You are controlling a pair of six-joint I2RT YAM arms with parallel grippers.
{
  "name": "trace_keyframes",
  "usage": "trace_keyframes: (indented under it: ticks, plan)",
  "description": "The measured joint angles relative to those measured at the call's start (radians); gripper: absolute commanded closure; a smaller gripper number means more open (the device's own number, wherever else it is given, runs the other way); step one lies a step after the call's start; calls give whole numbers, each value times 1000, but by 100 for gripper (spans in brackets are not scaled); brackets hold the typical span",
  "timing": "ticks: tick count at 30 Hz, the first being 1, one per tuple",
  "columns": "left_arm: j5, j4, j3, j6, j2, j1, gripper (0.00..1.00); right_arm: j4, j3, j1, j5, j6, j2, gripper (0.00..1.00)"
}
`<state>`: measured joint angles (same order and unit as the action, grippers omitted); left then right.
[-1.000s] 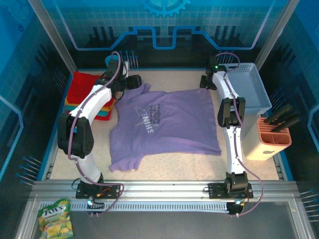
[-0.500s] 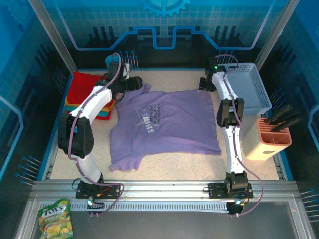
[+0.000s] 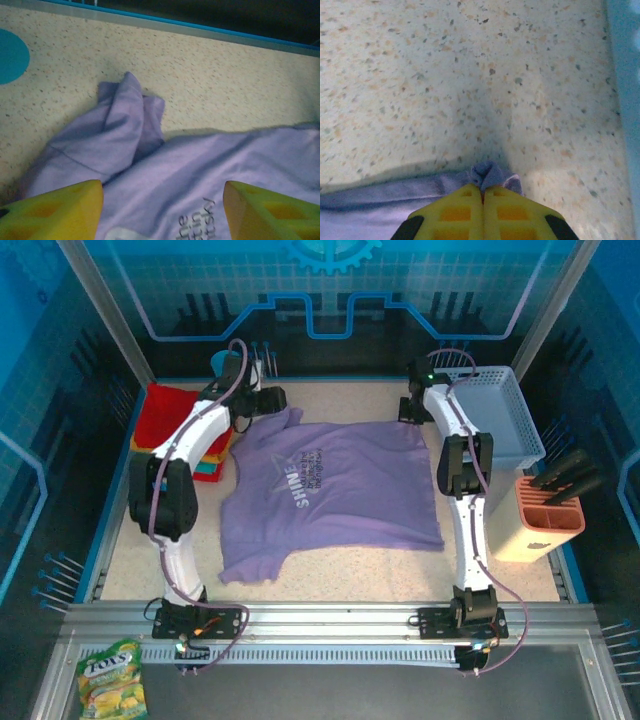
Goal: Fold and stack the t-shirts
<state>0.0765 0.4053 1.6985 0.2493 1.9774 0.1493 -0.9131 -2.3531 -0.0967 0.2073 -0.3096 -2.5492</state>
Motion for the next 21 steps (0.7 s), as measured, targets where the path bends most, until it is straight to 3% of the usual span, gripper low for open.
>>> trace_keyframes:
  ticks: [11, 21]
  plan:
    - [-93, 159, 393, -56, 315, -2, 32, 184, 405, -3, 9, -19, 443, 100]
    - [-118, 279, 651, -68, 510, 20, 32, 230, 590, -30, -43, -30, 527, 100]
